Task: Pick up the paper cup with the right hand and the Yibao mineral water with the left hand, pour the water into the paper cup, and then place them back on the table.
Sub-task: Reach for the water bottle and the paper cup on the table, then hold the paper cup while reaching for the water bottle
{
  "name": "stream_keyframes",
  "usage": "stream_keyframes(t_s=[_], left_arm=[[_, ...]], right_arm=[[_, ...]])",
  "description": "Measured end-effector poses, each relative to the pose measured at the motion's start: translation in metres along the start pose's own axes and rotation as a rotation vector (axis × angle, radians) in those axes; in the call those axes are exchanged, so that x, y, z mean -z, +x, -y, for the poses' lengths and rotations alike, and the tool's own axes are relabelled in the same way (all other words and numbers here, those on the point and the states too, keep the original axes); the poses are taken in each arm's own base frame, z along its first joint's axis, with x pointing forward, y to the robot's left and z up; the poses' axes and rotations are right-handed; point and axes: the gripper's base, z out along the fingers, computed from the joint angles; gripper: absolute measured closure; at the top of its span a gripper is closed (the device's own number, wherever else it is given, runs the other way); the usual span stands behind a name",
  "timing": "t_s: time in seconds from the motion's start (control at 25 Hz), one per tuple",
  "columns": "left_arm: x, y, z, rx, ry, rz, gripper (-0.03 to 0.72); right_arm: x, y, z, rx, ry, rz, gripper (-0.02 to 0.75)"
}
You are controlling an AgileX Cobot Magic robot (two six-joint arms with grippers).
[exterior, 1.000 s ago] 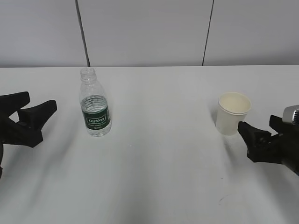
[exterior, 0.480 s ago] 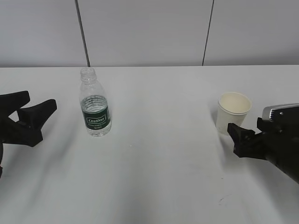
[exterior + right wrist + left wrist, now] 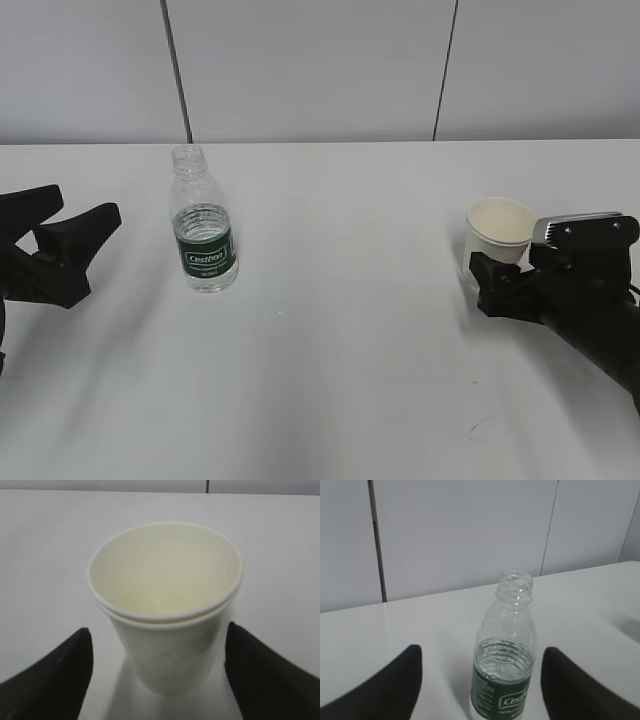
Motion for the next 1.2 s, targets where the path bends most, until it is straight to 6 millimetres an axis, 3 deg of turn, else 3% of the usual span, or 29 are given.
stream_keyframes(t_s=[0.68,1.2], left_arm=[[0.000,0.000,0.000,0.000,0.000,0.001,0.227],[0.000,0.000,0.000,0.000,0.000,0.001,0.227]], right_arm=[[-0.035,0.012,0.002,-0.028,0.006,0.000,0.097],[-0.045,0.010,0.003,-0.038,0.020,0.023,0.115]])
